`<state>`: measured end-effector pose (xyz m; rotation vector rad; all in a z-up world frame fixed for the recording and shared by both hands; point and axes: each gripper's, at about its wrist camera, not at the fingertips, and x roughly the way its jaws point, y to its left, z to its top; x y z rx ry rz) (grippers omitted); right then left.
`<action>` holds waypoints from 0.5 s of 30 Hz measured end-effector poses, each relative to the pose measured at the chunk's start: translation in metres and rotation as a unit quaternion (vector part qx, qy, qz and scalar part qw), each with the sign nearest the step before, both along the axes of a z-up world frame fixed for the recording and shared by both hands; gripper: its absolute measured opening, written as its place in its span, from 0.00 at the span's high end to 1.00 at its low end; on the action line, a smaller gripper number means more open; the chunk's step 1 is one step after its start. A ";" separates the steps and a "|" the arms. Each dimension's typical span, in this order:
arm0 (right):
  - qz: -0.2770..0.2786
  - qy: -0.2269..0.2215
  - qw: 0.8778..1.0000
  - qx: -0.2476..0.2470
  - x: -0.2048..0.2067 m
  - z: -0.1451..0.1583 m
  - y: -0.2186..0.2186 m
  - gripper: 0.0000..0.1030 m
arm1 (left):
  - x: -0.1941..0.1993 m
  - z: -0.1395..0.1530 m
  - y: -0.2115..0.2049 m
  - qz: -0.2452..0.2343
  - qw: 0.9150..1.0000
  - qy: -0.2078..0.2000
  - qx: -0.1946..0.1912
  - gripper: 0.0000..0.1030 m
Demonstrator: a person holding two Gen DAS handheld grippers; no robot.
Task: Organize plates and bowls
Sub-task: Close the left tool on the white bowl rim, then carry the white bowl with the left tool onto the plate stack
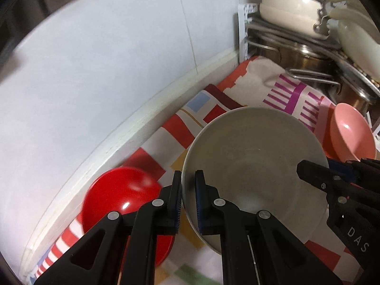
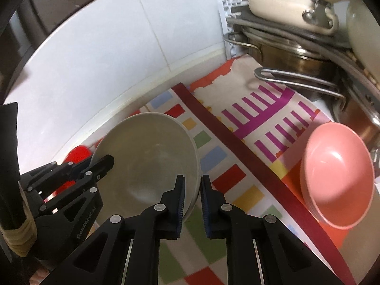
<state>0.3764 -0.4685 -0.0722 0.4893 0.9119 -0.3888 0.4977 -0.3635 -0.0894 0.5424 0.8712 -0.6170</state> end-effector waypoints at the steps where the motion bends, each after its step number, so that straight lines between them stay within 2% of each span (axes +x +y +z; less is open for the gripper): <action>1: 0.004 -0.001 1.000 -0.001 -0.003 0.003 0.004 0.86 | -0.005 0.005 0.005 0.002 1.000 -0.005 -0.002 0.89; 11: 0.044 -0.011 0.999 -0.021 -0.038 0.032 0.047 0.86 | -0.048 0.041 0.061 0.033 0.999 -0.015 -0.011 0.89; 15: 0.066 -0.013 0.998 -0.022 -0.054 0.037 0.067 0.86 | -0.065 0.046 0.084 0.051 0.999 -0.013 -0.012 0.89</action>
